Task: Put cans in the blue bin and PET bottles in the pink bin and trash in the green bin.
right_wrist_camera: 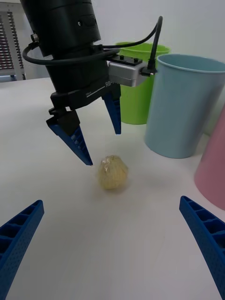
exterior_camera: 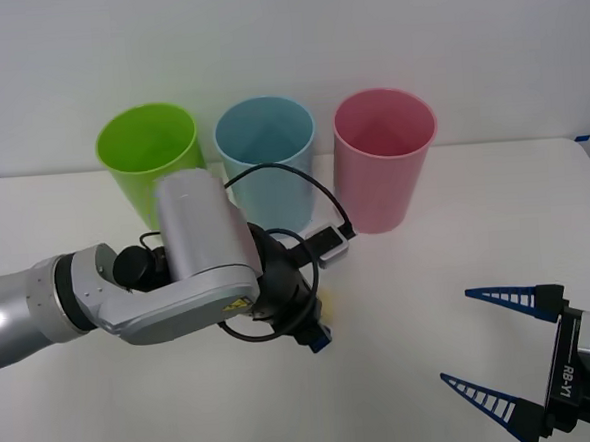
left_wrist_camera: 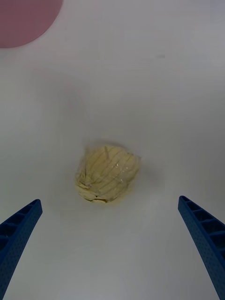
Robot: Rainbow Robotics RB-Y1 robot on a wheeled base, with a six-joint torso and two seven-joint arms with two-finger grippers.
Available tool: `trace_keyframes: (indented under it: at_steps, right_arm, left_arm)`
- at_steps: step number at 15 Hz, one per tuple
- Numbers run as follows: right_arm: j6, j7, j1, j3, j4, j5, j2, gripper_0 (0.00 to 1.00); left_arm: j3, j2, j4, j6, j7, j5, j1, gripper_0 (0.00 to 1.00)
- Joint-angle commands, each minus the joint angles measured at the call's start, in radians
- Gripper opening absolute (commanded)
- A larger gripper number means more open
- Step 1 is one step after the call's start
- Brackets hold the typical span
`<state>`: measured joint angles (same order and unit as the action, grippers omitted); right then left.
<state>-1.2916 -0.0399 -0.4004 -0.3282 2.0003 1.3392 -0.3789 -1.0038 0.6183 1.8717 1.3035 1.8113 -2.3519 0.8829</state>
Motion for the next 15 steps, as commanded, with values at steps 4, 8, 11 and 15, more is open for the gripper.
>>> trace_keyframes:
  at_steps: [4, 8, 11, 15]
  right_arm:
    - [0.000, 0.000, 0.000, 0.000, 0.000, 0.000, 0.000, 1.00]
    - [0.000, 0.000, 0.000, 0.000, 0.000, 0.000, 0.000, 1.00]
    - [0.000, 0.000, 0.000, 0.000, 0.000, 0.000, 0.000, 1.00]
    - [0.000, 0.000, 0.000, 0.000, 0.000, 0.000, 0.000, 1.00]
  left_arm:
    - [-0.059, -0.043, -0.065, 0.002, 0.000, -0.049, 0.030, 1.00]
    - [-0.059, -0.095, -0.143, 0.005, 0.002, -0.052, 0.030, 1.00]
    - [-0.059, -0.131, -0.204, -0.010, 0.002, -0.067, 0.028, 1.00]
    - [-0.059, -0.152, -0.224, -0.012, 0.003, -0.073, 0.014, 1.00]
